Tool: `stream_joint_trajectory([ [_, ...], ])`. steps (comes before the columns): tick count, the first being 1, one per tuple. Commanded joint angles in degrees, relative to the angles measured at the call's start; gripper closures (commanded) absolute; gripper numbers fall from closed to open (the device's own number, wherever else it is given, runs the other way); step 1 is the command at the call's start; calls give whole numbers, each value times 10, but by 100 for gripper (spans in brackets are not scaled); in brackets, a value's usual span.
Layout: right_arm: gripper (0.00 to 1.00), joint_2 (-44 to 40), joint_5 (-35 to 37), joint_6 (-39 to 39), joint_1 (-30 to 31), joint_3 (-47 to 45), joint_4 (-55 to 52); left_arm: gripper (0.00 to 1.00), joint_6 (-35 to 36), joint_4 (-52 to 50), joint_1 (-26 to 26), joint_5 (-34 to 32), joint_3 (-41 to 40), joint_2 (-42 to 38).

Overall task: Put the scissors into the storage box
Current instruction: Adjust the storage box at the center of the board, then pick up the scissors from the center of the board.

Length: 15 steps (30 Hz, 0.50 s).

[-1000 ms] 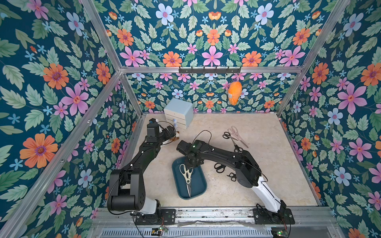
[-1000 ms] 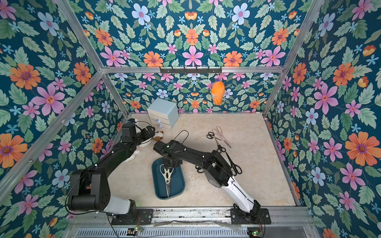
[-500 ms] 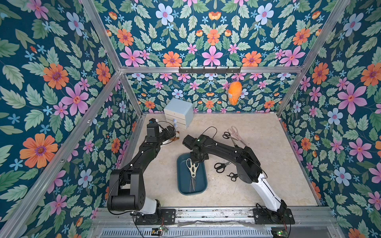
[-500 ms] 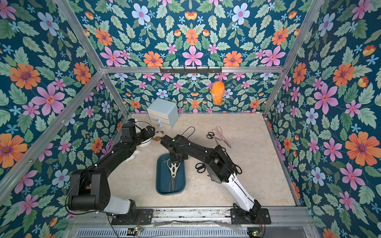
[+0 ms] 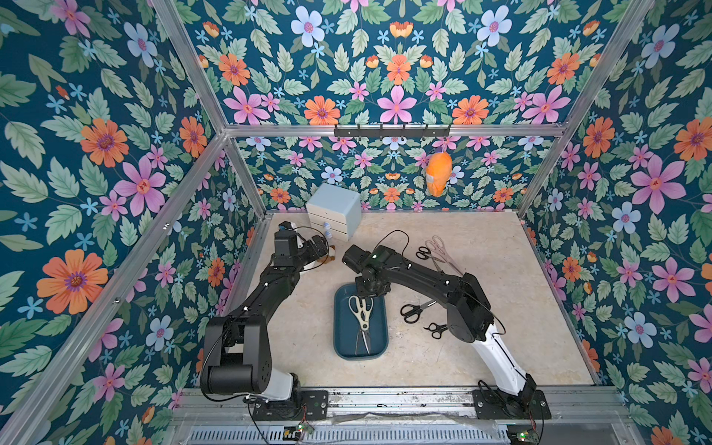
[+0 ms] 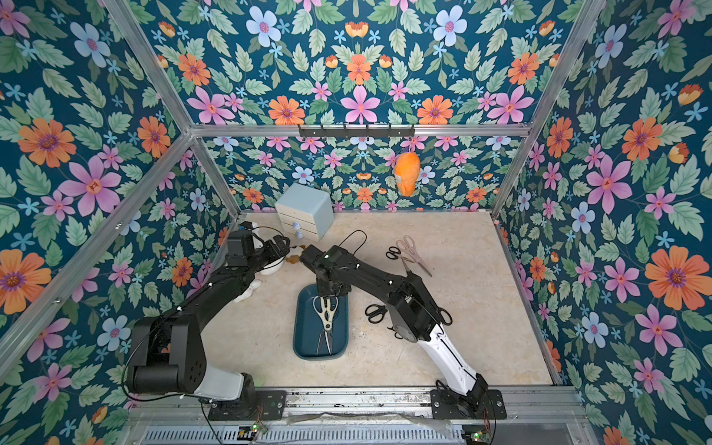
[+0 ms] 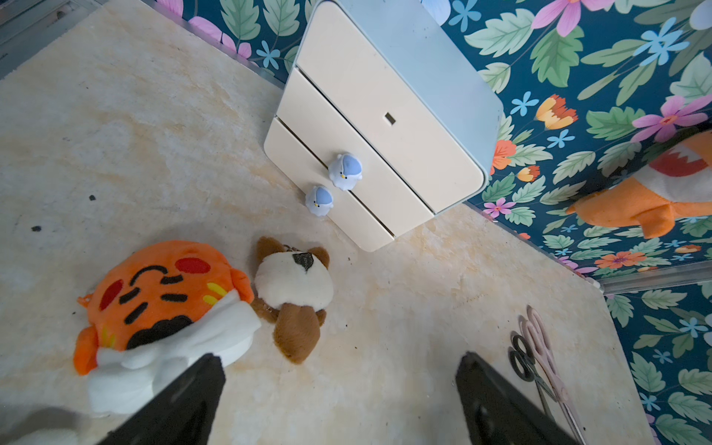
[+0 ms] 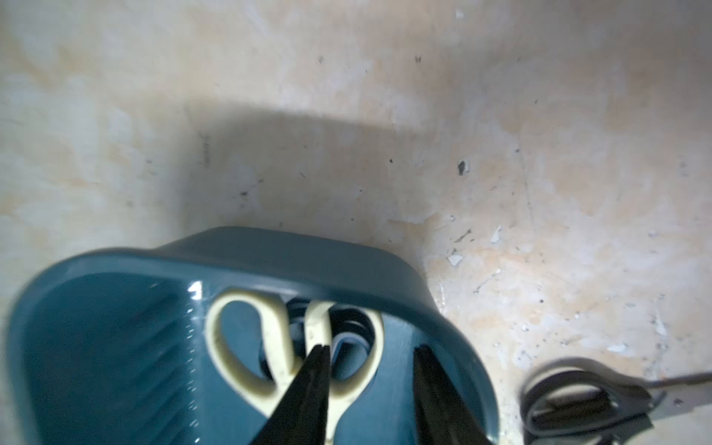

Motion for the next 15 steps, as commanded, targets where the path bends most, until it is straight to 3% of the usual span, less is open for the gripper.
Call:
stream_joint_trajectory([
  [1, 61, -26, 6, -19, 1, 9, 3, 1, 6, 11, 1, 0, 0, 0],
  [8, 61, -75, 48, -17, 1, -14, -51, 1, 7, 6, 1, 11, -1, 1],
  [15, 62, -176, 69, 135, -2, -180, -32, 1, -7, 10, -1, 35, 0, 8],
])
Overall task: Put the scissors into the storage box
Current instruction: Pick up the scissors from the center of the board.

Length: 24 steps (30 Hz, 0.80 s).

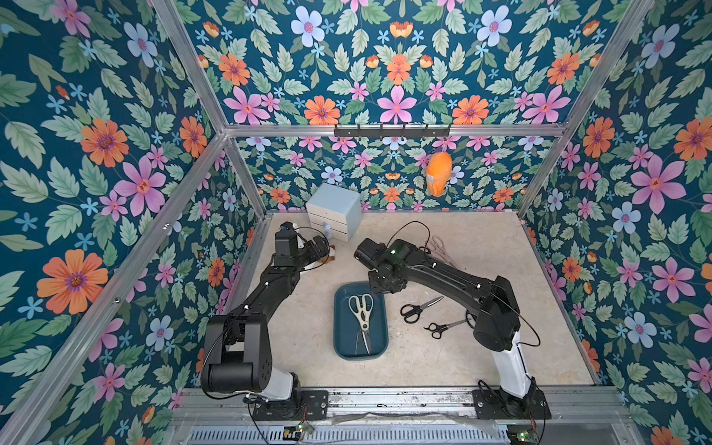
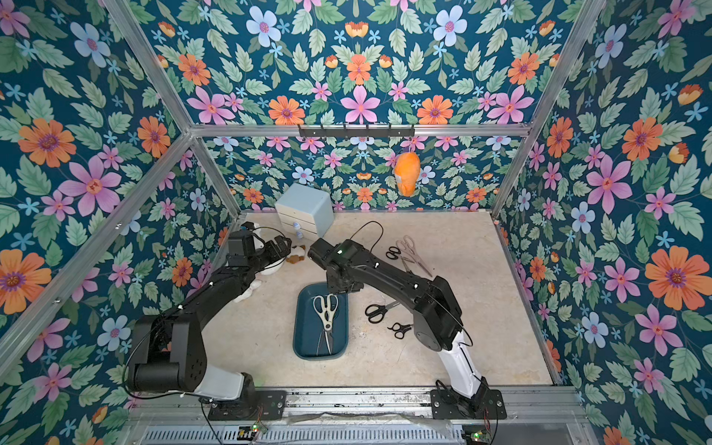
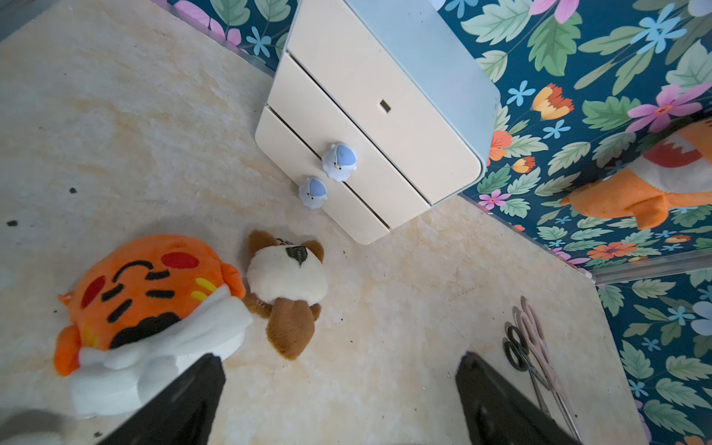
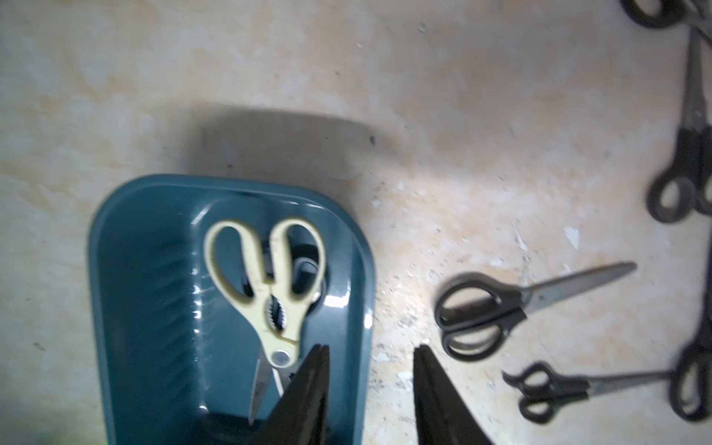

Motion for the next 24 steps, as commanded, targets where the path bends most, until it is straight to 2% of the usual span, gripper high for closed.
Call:
stream_joint_trajectory([
  [1, 62, -45, 18, 108, -3, -76, 16, 1, -8, 8, -1, 16, 1, 2],
  [6, 67, -119, -7, 254, -15, -237, 112, 1, -7, -7, -2, 21, 13, 12],
  [9, 72, -138, -8, 314, -19, -288, 135, 1, -6, -8, -2, 23, 14, 12],
  [15, 76, -147, -33, 363, -41, -345, 181, 1, -11, -9, -2, 22, 14, 9],
  [18, 76, -141, -71, 388, -54, -379, 213, 1, -11, -9, -2, 21, 13, 9],
  [24, 73, -134, -84, 401, -60, -393, 229, 1, -13, -10, -2, 20, 14, 11],
])
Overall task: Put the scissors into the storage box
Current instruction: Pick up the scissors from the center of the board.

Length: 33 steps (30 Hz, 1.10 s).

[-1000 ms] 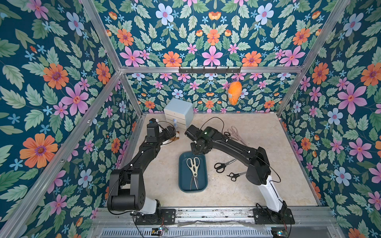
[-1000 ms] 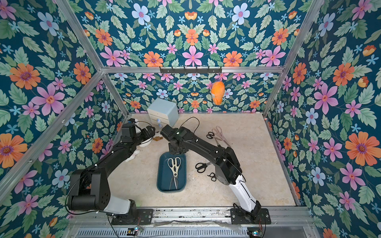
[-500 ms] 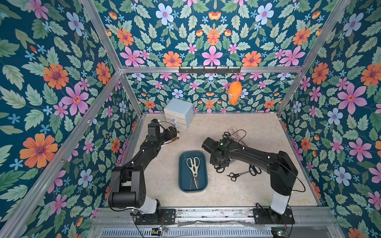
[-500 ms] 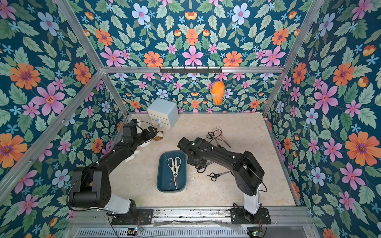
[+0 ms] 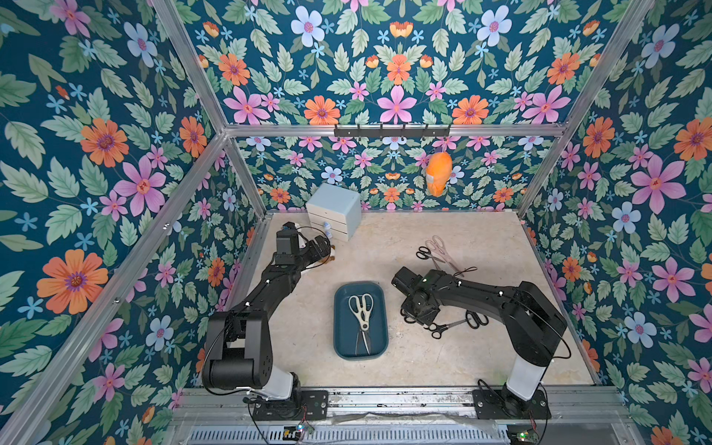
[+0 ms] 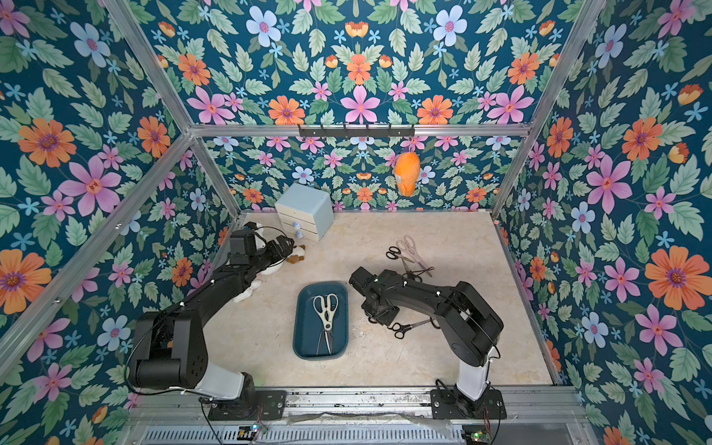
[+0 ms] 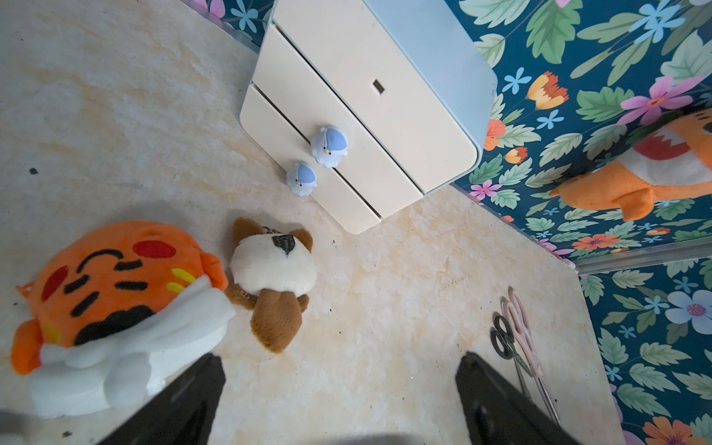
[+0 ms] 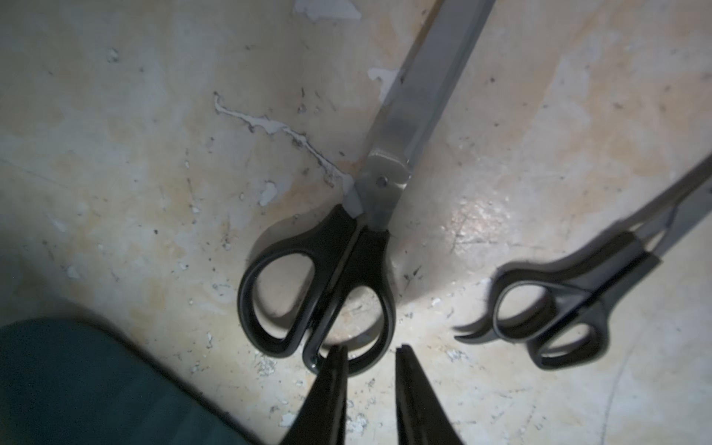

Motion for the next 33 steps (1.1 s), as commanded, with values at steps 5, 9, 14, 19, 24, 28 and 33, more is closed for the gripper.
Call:
stream_joint_trajectory([
  [5, 73, 7, -3, 35, -1, 1, 16, 1, -1, 0, 1, 1, 3, 1],
  [9, 73, 2, -3, 49, -3, -4, 6, 1, -1, 0, 1, 0, 3, 1],
  [14, 73, -16, 2, 63, -4, -15, -7, 1, -1, 0, 1, 0, 4, 2],
  [19, 73, -4, -11, 67, -5, -21, 13, 1, 0, 0, 1, -2, 4, 2],
  [24, 73, 6, -21, 63, -8, -20, 22, 1, 0, -1, 1, -5, 4, 5],
  [28, 73, 12, -18, 67, -12, -22, 29, 1, 3, -2, 0, -7, 5, 3],
  [33, 74, 29, -23, 71, -12, -18, 39, 1, 4, -4, 0, -9, 5, 4],
])
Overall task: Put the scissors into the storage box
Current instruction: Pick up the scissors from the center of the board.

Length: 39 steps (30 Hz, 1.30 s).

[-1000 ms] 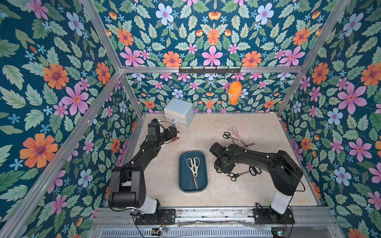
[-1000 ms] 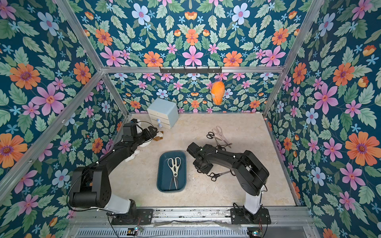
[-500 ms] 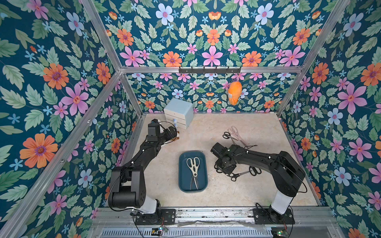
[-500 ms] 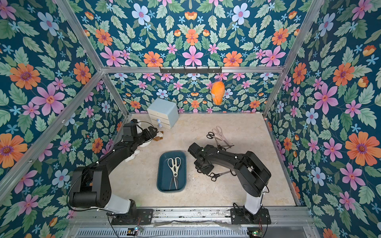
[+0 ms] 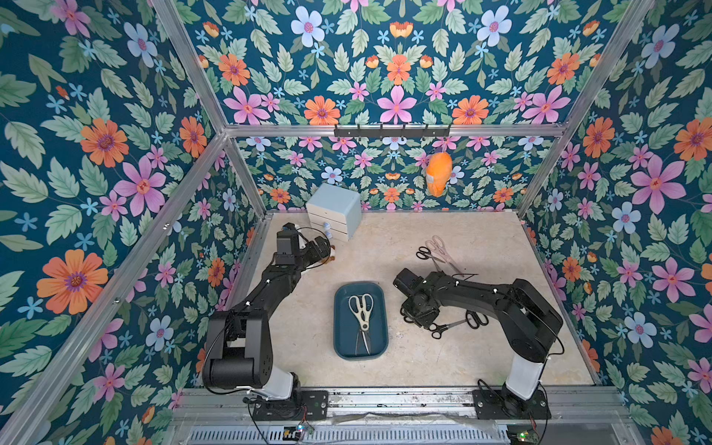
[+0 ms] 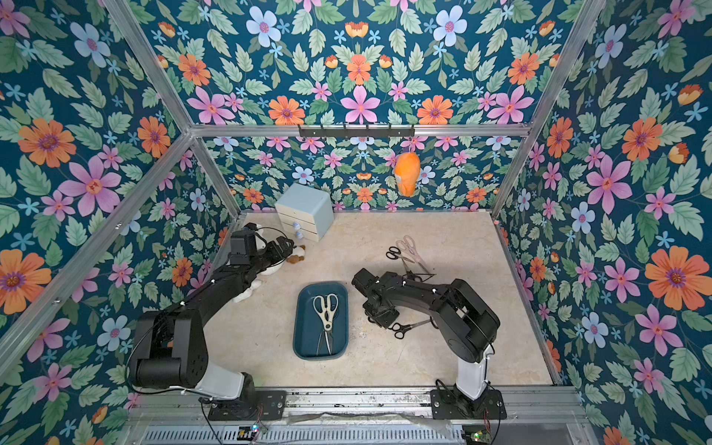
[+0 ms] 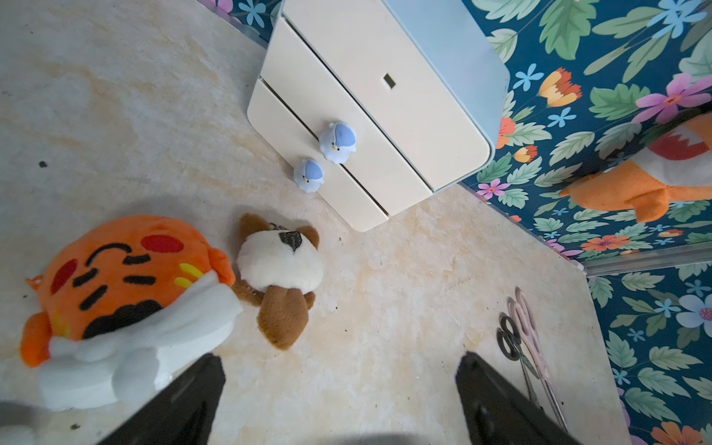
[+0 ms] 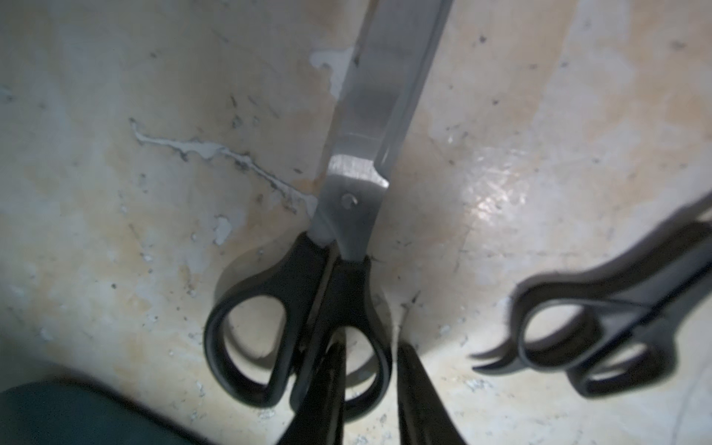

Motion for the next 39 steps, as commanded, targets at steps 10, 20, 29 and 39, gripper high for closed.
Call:
stream_joint_trajectory([
  [10, 87, 26, -12, 19, -1, -7, 24, 1, 5, 0, 1, -6, 5, 1],
  [20, 100, 9, -7, 24, -2, -17, 57, 1, 6, -5, 0, -18, 6, -5],
  [29, 100, -42, 36, -50, -2, 21, 17, 1, 3, -4, 2, -18, 4, -2],
  [39, 100, -56, 82, -290, 9, 154, -106, 1, 0, -1, 1, -17, 2, -3],
])
